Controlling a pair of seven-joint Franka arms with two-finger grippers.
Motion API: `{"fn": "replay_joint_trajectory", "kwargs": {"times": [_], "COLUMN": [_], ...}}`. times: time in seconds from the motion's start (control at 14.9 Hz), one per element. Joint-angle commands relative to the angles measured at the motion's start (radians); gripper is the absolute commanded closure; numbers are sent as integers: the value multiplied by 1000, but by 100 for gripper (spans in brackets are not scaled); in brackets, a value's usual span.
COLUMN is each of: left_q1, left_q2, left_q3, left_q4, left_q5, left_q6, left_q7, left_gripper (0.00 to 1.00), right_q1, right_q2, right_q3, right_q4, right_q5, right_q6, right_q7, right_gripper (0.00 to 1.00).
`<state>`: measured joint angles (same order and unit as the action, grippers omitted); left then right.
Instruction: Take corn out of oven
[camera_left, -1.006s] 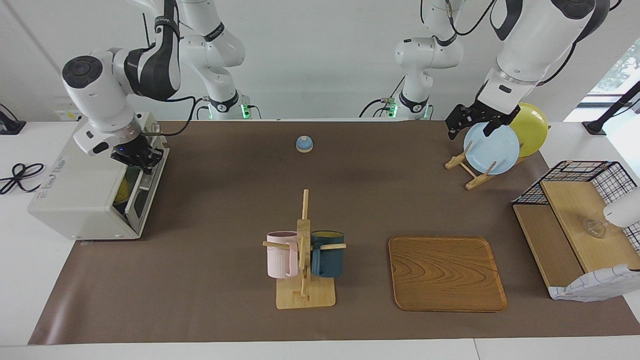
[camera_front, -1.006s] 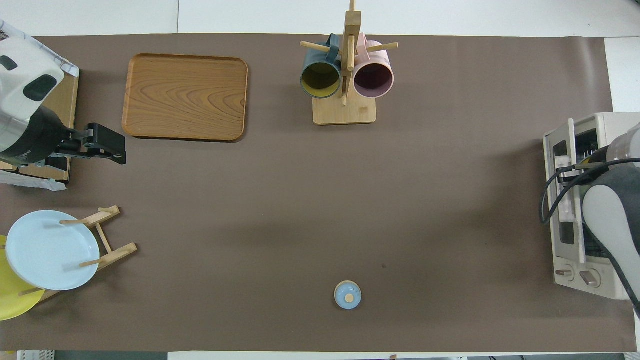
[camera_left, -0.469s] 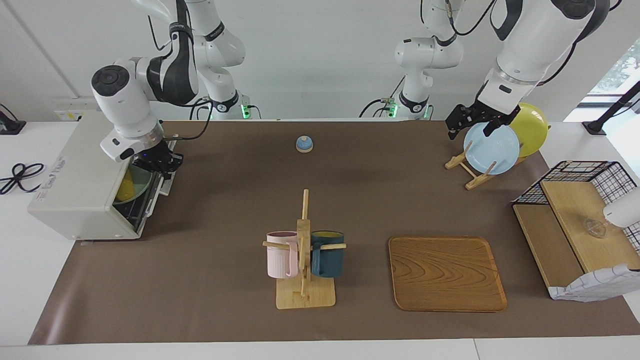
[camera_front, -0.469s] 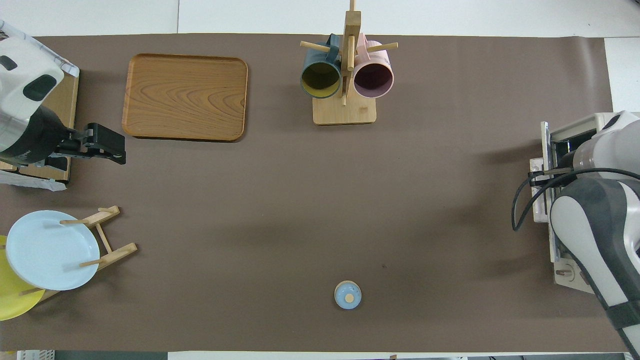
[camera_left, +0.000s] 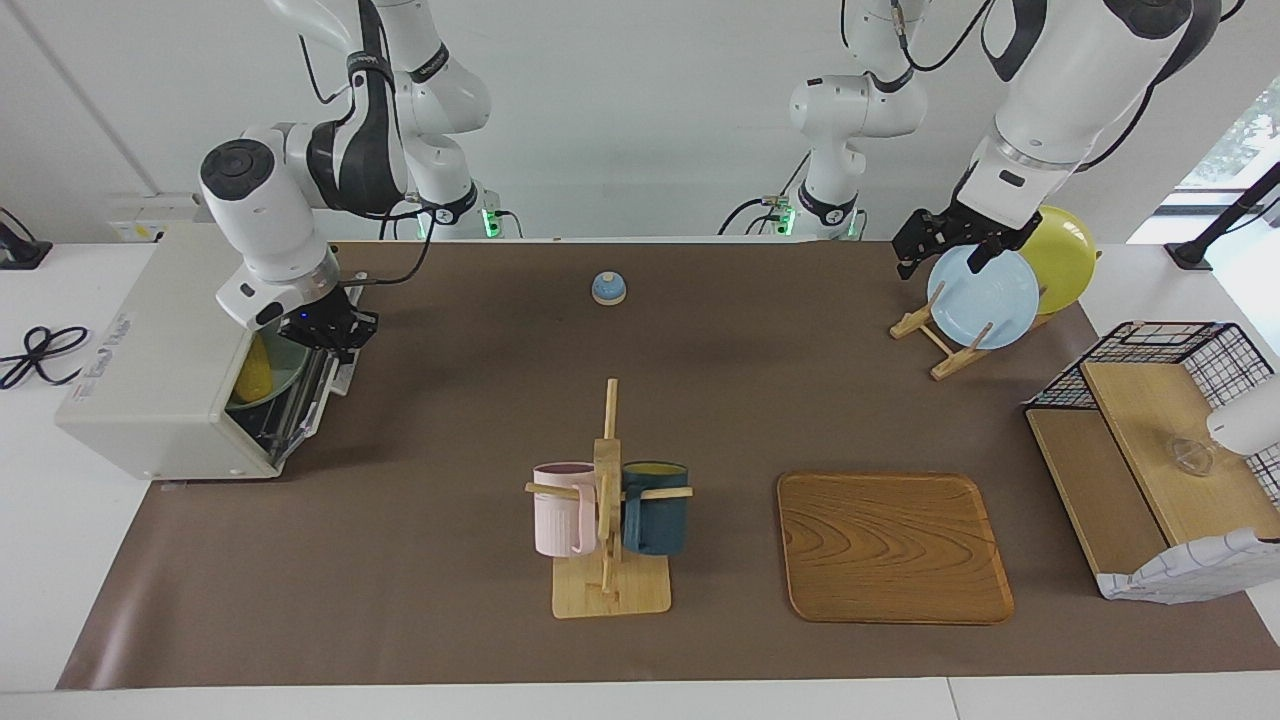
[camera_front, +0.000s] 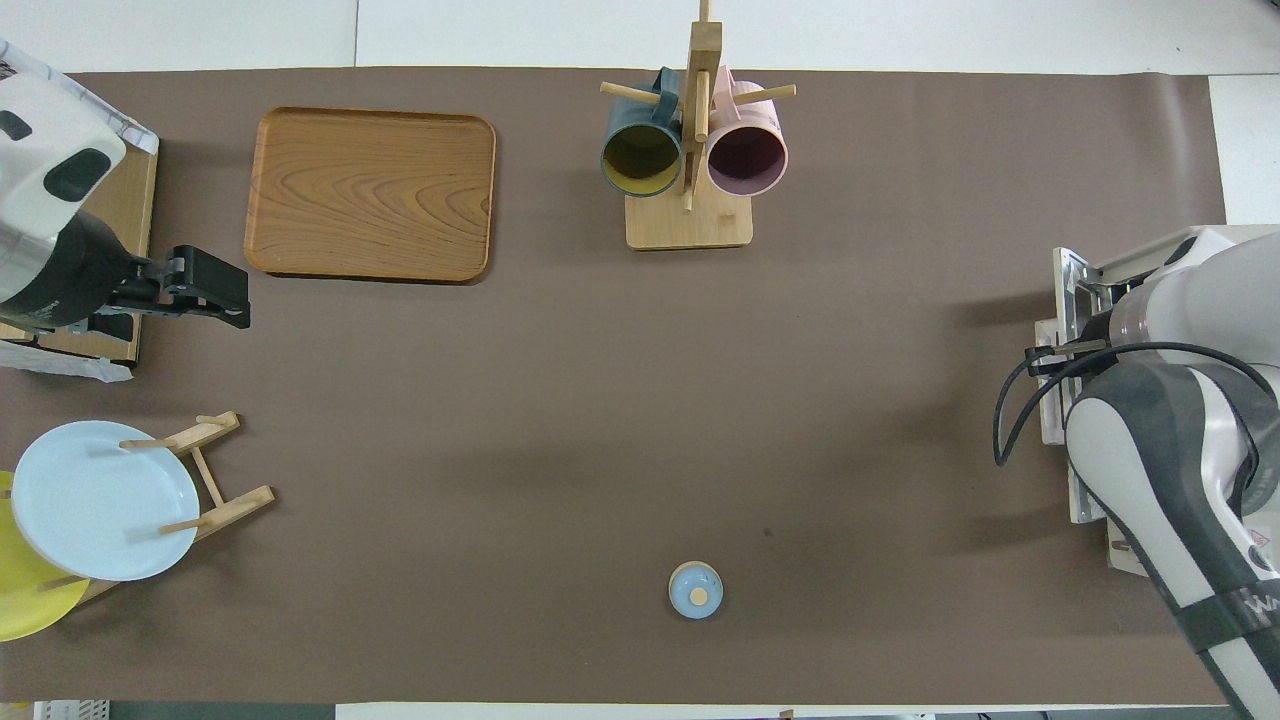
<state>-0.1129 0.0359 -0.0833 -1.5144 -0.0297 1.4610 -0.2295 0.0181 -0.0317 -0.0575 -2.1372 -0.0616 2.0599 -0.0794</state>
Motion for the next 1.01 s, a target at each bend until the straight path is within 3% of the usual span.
{"fn": "replay_joint_trajectory", "kwargs": {"times": [0.0, 0.4, 0.94], "left_q1": [6, 6, 7], "left_q2": [-22, -22, -22], "left_q3": [-3, -1, -1], "left_q4": [-27, -27, -29], "left_q5": [8, 8, 8], "left_q6": [21, 24, 30], "left_q7": [1, -1, -2], "left_gripper": [0, 0, 0], "right_q1": [-40, -23, 5], "right_q2": [53, 52, 61], "right_q3": [-22, -22, -22], "right_q4": [-33, -44, -147], "right_q5": [-49, -49, -49], "right_q6": [74, 78, 210], "right_q7": [-14, -7, 44], "right_gripper": [100, 100, 100]}}
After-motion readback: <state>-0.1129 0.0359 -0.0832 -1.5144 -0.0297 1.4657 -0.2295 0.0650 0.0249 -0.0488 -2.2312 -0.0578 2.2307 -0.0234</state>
